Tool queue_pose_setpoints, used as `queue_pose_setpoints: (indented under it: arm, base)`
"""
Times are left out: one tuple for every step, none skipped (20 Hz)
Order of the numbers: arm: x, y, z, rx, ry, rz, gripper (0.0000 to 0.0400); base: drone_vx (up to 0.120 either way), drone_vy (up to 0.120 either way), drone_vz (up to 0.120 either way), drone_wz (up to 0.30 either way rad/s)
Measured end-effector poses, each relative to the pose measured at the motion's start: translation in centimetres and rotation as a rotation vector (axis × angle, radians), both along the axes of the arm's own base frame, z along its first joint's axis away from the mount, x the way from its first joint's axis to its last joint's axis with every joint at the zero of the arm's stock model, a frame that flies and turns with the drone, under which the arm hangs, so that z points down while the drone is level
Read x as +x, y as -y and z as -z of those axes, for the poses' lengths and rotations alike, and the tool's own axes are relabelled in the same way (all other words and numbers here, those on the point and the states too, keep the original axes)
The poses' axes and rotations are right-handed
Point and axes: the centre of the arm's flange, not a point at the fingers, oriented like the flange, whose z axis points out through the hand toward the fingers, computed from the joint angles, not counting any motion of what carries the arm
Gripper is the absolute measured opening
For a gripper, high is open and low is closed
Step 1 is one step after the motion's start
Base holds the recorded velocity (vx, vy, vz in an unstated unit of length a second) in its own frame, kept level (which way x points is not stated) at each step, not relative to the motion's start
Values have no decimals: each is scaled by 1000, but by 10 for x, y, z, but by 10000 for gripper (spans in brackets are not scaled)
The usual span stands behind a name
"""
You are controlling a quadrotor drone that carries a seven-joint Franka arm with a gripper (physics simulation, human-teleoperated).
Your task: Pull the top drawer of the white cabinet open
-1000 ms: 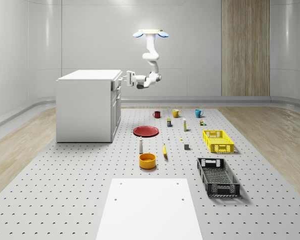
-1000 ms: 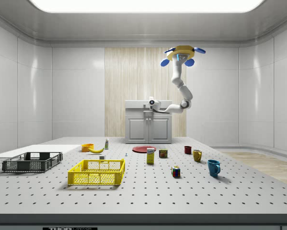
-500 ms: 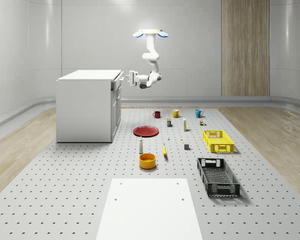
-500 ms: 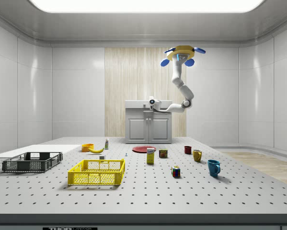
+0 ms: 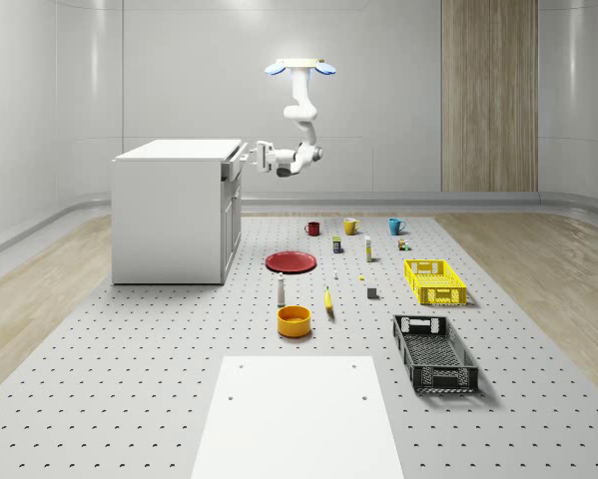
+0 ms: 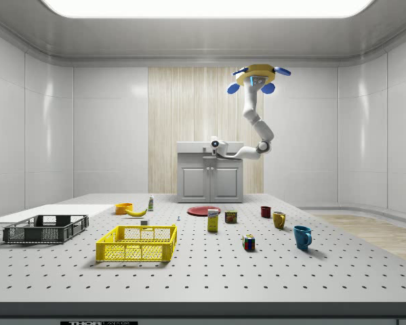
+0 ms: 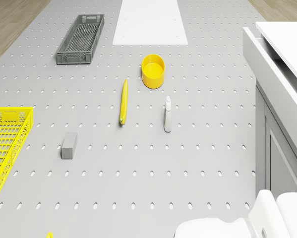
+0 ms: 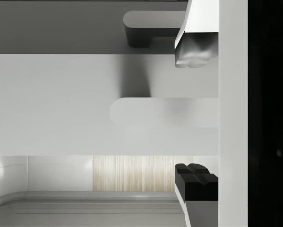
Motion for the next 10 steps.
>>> queue_pose_setpoints:
  arm:
    - [0,-2,-1,0,0,0,301]
    - [0,-3,-1,0,0,0,302]
    - [0,-4,-1,0,0,0,303]
    - [0,-5,-2,0,0,0,303]
    - [0,-5,-2,0,0,0,304]
    - [0,-6,-2,0,0,0,304]
    - [0,-6,-2,0,0,0,304]
    - [0,-7,-2,0,0,0,304]
    - [0,-7,-3,0,0,0,304]
    - [0,-7,-4,0,0,0,305]
  base:
    - [0,0,0,0]
    - [0,0,0,0]
    - [0,0,0,0]
    - [0,0,0,0]
    - [0,0,0,0]
    - [0,0,0,0]
    - [0,0,0,0]
    - [0,0,0,0]
    - [0,0,0,0]
    - [0,0,0,0]
